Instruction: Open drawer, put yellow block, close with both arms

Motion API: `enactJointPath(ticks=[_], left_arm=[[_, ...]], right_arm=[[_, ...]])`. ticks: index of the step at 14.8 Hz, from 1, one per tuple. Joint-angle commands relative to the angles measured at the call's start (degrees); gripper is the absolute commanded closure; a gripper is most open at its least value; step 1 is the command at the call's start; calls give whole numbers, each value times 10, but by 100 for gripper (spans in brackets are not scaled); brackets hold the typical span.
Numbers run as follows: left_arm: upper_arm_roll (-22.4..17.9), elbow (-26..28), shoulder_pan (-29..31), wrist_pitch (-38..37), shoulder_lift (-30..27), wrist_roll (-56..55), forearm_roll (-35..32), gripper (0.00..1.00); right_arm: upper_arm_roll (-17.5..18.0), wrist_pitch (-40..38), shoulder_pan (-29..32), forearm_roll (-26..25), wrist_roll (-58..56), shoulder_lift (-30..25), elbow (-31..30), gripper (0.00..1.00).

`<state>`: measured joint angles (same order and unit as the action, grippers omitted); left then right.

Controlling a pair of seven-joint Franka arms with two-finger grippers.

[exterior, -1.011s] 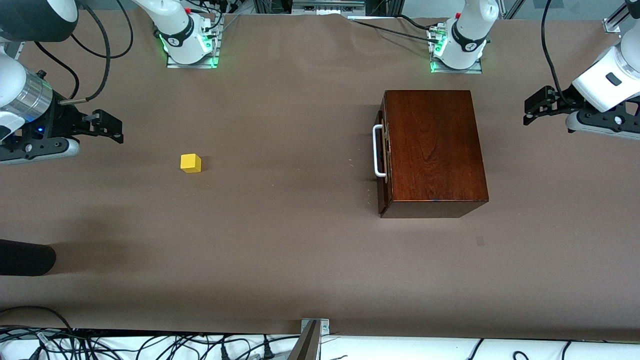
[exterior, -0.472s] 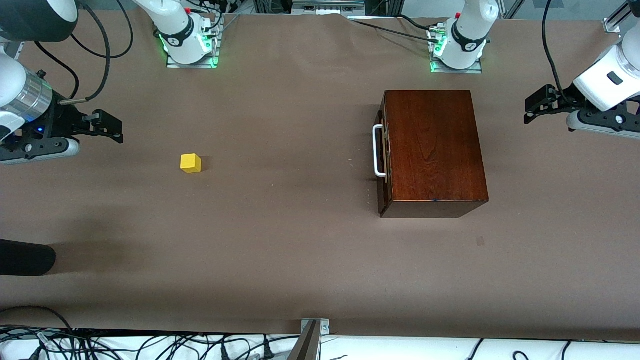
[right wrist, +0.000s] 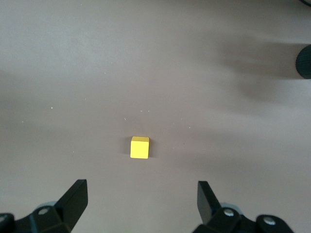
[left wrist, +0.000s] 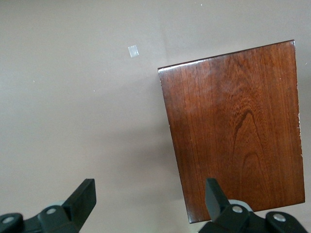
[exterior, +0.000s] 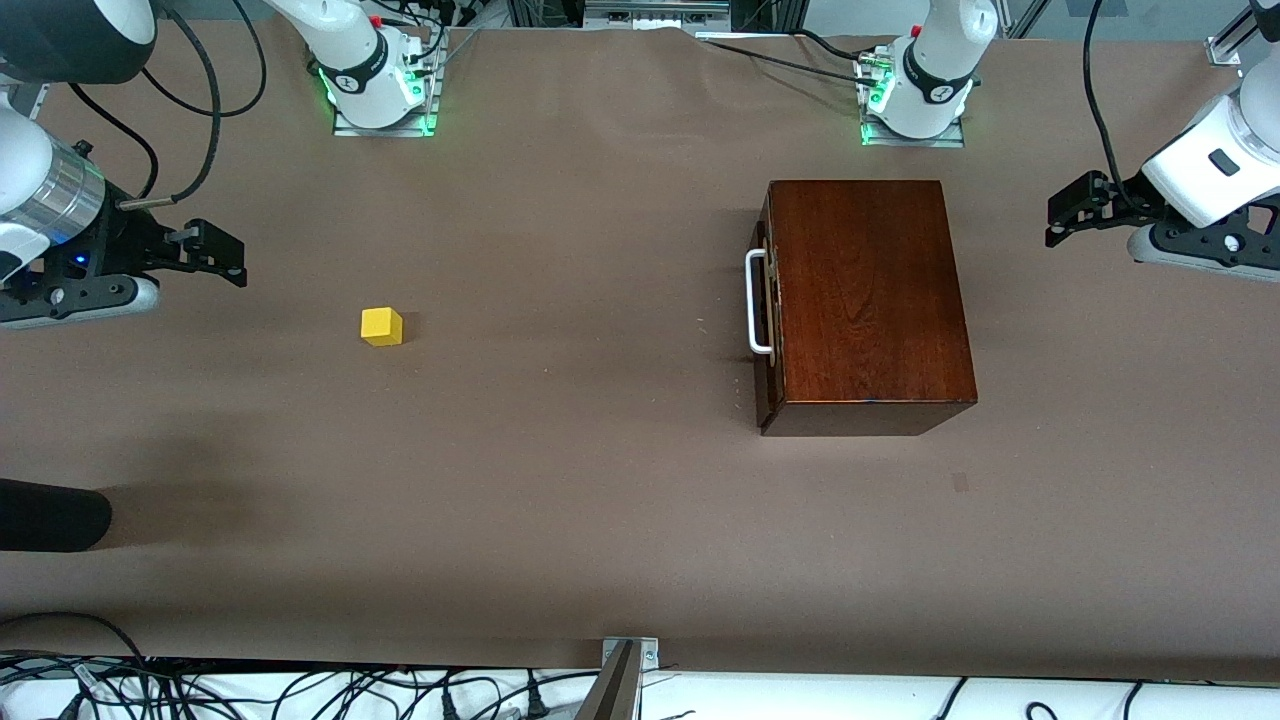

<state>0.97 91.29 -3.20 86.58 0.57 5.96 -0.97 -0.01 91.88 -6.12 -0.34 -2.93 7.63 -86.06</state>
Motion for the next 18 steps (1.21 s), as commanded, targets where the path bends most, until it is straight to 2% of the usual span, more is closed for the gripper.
enactJointPath(ticks=[1, 6, 9, 10, 11, 15, 18], left_arm=[[3, -21, -8, -21, 24, 0, -14, 0], [10, -37, -14, -47, 52, -1, -15, 0], [9, -38, -12, -48, 67, 67, -15, 0], [11, -38, -14, -47, 69, 59, -14, 0], [13, -39, -16, -46, 70, 30, -9, 0], [72, -38, -64, -32, 75, -130, -10, 0], [109, -39, -120, 23, 106, -261, -18, 0]], right_arm=[[2, -6, 4, 4, -5, 3, 12, 0], [2, -6, 4, 4, -5, 3, 12, 0], [2, -6, 4, 4, -5, 3, 12, 0], [2, -6, 3, 4, -4, 3, 12, 0], [2, -6, 3, 4, -5, 3, 12, 0], [2, -6, 3, 9, 0, 3, 12, 0], [2, -4, 4, 11, -2, 3, 11, 0]])
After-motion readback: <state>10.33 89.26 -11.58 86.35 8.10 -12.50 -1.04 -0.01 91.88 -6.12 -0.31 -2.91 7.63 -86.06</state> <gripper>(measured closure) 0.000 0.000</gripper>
